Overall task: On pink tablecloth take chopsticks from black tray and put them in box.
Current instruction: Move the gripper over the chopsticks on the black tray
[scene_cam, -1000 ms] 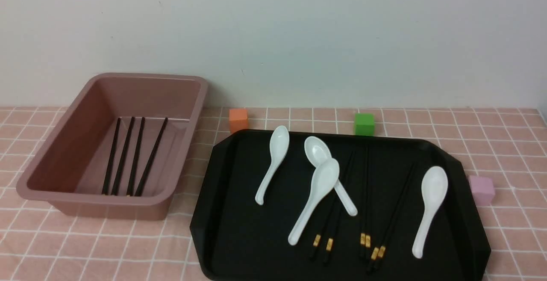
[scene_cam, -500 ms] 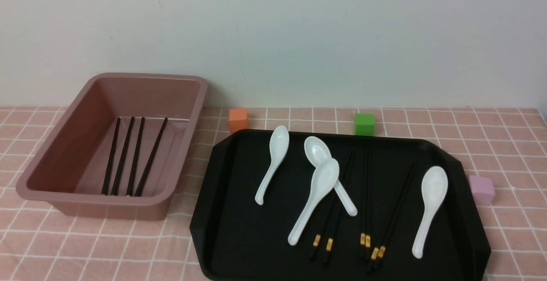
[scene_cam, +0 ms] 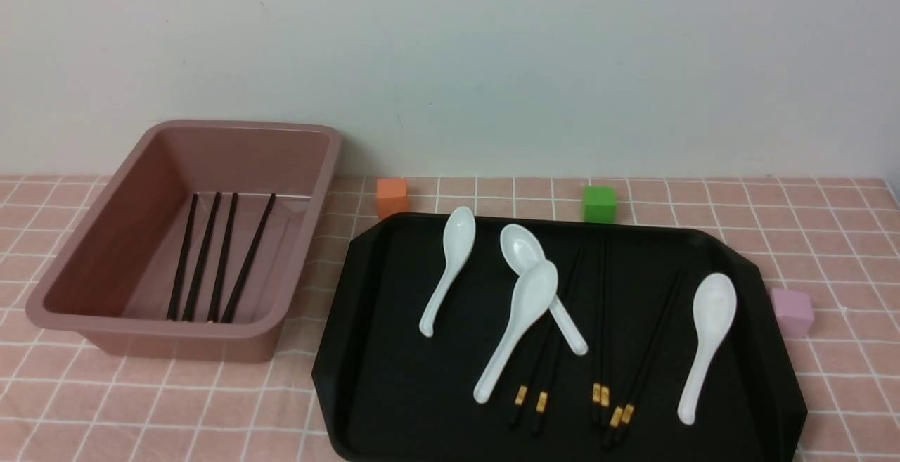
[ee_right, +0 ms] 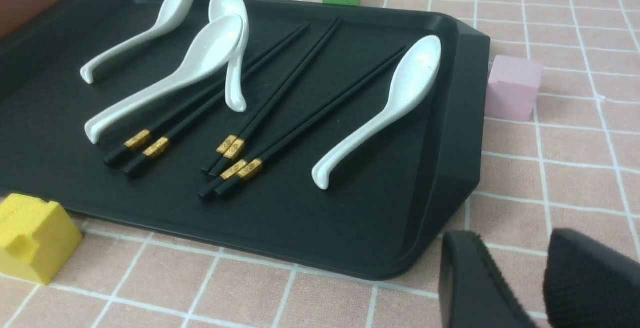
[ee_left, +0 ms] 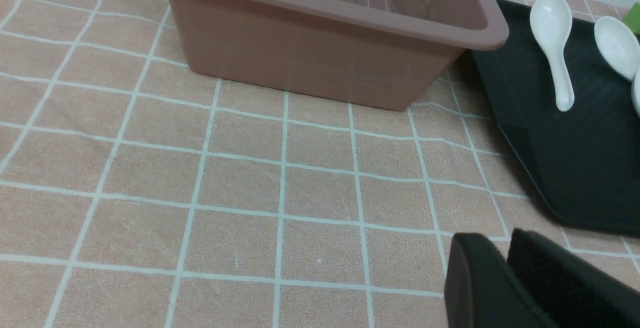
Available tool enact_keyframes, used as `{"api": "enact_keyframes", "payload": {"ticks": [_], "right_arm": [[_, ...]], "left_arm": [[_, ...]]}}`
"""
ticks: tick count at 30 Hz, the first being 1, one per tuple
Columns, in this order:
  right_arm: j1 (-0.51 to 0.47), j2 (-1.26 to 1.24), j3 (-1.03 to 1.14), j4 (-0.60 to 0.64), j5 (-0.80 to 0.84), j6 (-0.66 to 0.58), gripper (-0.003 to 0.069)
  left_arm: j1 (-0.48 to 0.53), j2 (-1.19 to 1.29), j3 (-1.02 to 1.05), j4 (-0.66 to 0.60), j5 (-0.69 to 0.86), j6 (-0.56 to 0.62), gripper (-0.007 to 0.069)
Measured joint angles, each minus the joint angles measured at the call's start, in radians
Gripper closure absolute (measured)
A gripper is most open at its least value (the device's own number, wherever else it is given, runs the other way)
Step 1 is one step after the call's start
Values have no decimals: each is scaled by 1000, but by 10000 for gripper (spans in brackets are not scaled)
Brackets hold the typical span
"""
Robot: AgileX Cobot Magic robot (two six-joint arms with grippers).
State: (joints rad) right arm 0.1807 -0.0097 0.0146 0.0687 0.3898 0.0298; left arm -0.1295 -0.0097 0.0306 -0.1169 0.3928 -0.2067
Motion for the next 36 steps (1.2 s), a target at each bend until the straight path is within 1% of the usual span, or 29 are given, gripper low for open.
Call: {"api": "enact_keyframes", "payload": {"ticks": [9, 11, 13, 14, 15, 16, 18, 21, 26, 28, 30, 33, 36], "right_arm": [[0, 0, 0, 1, -10, 1, 419], [0, 0, 2, 32, -26, 17, 419], [0, 0, 9, 124, -63, 70, 419], [0, 0, 10, 190, -90, 101, 419], [0, 0, 11, 190, -90, 107, 419], [0, 0, 11, 267, -126, 141, 419], [0, 0, 11, 367, -182, 181, 419], [0, 0, 11, 423, -230, 194, 419], [0, 0, 11, 453, -261, 201, 425], [0, 0, 1, 456, -234, 202, 445], [0, 35, -74, 447, -150, 186, 505], [0, 165, -222, 412, -22, 114, 589], [0, 294, -336, 378, 86, 52, 634]], "left_arm": [[0, 0, 0, 0, 0, 0, 508], [0, 0, 0, 0, 0, 0, 504], [0, 0, 0, 0, 0, 0, 501], [0, 0, 0, 0, 0, 0, 500], [0, 0, 0, 0, 0, 0, 499], [0, 0, 0, 0, 0, 0, 498], [0, 0, 0, 0, 0, 0, 497], [0, 0, 0, -1, 0, 0, 495], [0, 0, 0, -2, 0, 0, 491], [0, 0, 0, -2, 0, 0, 490], [0, 0, 0, -2, 0, 0, 487], [0, 0, 0, -2, 0, 0, 485], [0, 0, 0, -2, 0, 0, 481]]}}
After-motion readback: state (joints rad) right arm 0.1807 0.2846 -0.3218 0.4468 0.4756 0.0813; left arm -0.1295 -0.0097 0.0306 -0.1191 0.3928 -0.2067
